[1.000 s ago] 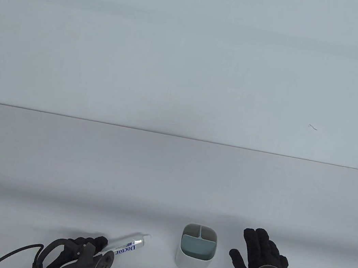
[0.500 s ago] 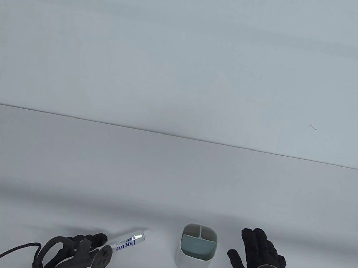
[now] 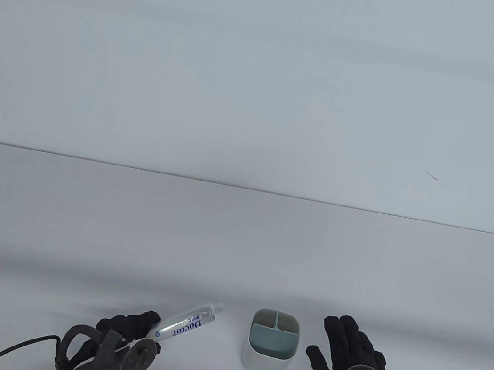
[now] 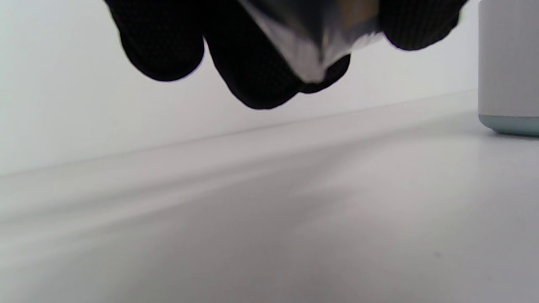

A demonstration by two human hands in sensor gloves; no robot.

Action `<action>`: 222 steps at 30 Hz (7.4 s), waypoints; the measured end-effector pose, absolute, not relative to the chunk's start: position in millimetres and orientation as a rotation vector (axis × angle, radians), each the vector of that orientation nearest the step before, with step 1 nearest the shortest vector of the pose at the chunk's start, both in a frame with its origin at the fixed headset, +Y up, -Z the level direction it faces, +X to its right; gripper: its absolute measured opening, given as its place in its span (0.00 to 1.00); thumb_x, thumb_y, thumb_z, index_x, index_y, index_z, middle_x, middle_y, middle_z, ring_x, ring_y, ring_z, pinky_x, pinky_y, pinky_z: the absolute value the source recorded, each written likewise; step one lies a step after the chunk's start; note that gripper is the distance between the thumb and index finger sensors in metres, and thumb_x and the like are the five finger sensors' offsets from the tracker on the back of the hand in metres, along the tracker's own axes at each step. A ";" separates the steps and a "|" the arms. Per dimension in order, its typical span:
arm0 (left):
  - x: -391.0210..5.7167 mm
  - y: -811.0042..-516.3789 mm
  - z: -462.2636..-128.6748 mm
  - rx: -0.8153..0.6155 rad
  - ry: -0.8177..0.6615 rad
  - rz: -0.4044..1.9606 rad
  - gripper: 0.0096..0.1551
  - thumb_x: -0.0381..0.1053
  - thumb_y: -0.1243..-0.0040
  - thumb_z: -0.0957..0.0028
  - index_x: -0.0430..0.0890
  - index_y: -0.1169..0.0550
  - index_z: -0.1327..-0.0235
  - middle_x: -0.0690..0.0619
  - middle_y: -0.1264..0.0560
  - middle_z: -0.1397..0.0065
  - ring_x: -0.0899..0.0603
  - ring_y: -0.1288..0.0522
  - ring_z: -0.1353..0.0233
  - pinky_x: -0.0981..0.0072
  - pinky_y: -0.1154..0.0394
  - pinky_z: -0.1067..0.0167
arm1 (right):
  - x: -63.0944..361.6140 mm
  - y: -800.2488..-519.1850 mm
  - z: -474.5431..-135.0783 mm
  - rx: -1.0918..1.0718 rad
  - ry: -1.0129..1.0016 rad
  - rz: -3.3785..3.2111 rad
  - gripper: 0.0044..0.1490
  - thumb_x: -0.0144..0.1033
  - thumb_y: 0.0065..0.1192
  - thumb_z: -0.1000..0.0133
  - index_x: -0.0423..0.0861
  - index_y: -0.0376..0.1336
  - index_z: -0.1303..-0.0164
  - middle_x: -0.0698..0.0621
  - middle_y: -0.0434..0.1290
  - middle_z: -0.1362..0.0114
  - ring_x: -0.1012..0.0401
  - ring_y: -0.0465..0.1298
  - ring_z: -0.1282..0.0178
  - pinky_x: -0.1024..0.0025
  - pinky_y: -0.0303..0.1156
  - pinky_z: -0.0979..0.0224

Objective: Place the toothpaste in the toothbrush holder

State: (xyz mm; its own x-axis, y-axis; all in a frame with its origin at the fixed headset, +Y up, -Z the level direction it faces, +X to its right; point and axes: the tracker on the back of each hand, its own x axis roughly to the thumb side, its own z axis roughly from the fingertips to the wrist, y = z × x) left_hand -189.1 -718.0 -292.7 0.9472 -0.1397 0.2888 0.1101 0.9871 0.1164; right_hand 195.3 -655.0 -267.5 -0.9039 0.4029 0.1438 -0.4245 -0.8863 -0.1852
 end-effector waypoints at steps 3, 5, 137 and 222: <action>-186.3 -711.7 -289.1 0.128 -0.313 -0.099 0.37 0.65 0.51 0.44 0.50 0.42 0.27 0.49 0.26 0.32 0.44 0.22 0.42 0.48 0.23 0.39 | 188.5 -655.7 -266.8 0.181 -0.285 2.688 0.41 0.56 0.51 0.35 0.50 0.50 0.15 0.40 0.56 0.10 0.35 0.62 0.17 0.29 0.50 0.25; -184.0 -707.6 -286.3 0.153 -0.324 -0.079 0.37 0.65 0.51 0.44 0.50 0.42 0.27 0.49 0.26 0.32 0.44 0.22 0.42 0.48 0.23 0.39 | 183.5 -656.2 -266.1 0.213 -0.274 2.675 0.41 0.56 0.51 0.35 0.49 0.50 0.15 0.40 0.56 0.10 0.35 0.62 0.17 0.29 0.50 0.25; -161.0 -687.6 -260.3 0.298 -0.508 -0.366 0.48 0.69 0.61 0.41 0.43 0.54 0.17 0.35 0.45 0.12 0.22 0.38 0.19 0.24 0.39 0.33 | 183.1 -652.2 -264.1 0.410 -0.298 1.627 0.59 0.63 0.66 0.57 0.44 0.52 0.21 0.46 0.65 0.24 0.48 0.67 0.24 0.38 0.56 0.22; -160.2 -695.6 -263.8 0.227 -0.549 -0.330 0.46 0.67 0.59 0.41 0.44 0.52 0.17 0.36 0.44 0.12 0.24 0.36 0.19 0.25 0.38 0.32 | 155.6 -687.5 -306.4 0.440 -0.226 2.025 0.54 0.54 0.70 0.56 0.47 0.54 0.21 0.45 0.66 0.21 0.45 0.68 0.23 0.36 0.55 0.23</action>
